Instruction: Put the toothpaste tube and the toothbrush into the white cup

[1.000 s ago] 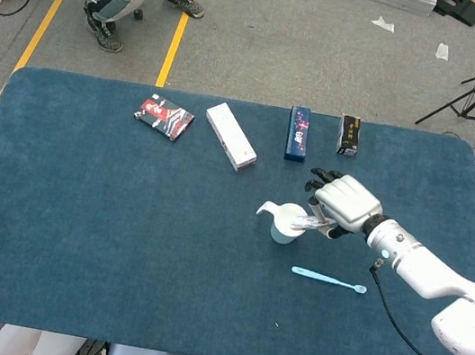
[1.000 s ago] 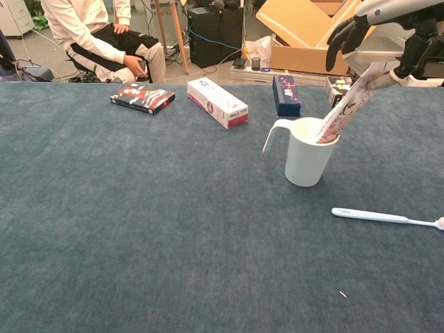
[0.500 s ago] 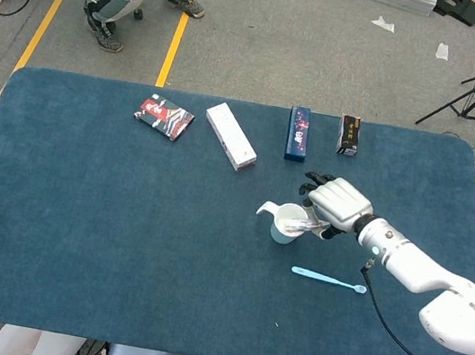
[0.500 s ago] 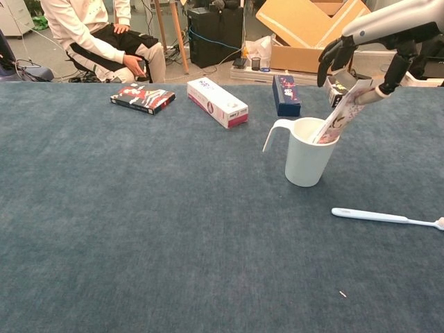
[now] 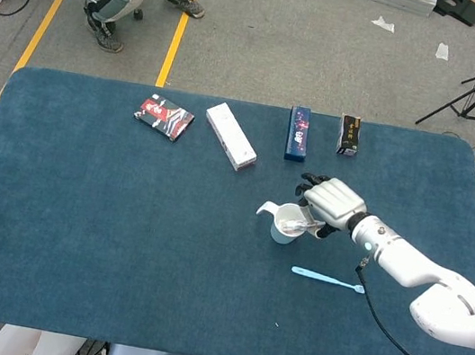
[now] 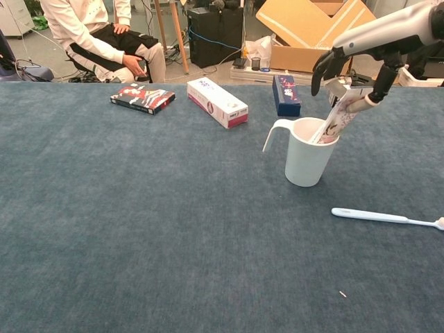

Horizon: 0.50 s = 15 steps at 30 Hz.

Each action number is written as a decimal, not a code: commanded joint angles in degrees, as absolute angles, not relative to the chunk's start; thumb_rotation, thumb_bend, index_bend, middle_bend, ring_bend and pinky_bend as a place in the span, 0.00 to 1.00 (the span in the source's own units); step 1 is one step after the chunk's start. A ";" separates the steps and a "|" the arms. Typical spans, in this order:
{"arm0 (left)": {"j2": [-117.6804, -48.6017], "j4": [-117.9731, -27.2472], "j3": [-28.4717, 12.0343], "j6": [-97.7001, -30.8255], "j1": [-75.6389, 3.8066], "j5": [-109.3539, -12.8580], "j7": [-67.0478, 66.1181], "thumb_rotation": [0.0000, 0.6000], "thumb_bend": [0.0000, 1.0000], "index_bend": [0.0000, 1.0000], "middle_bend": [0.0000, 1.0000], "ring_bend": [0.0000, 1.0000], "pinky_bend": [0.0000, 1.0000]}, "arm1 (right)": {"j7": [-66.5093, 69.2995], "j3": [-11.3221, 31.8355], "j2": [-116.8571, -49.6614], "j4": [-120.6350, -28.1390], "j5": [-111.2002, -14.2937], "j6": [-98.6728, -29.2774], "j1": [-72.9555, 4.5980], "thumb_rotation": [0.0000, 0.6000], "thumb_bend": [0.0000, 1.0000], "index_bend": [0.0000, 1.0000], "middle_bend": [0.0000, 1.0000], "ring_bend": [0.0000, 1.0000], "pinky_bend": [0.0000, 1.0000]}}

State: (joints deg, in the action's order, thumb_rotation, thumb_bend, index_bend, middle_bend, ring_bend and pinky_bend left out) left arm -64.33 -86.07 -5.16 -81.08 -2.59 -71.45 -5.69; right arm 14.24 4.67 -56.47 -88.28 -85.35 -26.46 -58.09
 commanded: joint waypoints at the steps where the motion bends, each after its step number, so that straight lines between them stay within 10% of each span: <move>1: -64.35 -85.89 -5.20 -81.02 -2.56 -71.45 -5.51 1.00 0.00 0.19 0.40 0.25 0.24 | 14.34 4.60 -56.76 -87.96 -85.27 -26.34 -58.19 1.00 0.32 0.78 0.26 0.00 0.18; 15: -64.32 -86.03 -5.40 -81.10 -2.36 -71.50 -5.21 1.00 0.00 0.19 0.40 0.25 0.24 | 14.35 4.13 -58.29 -86.04 -84.59 -25.55 -58.57 1.00 0.32 0.78 0.26 0.00 0.18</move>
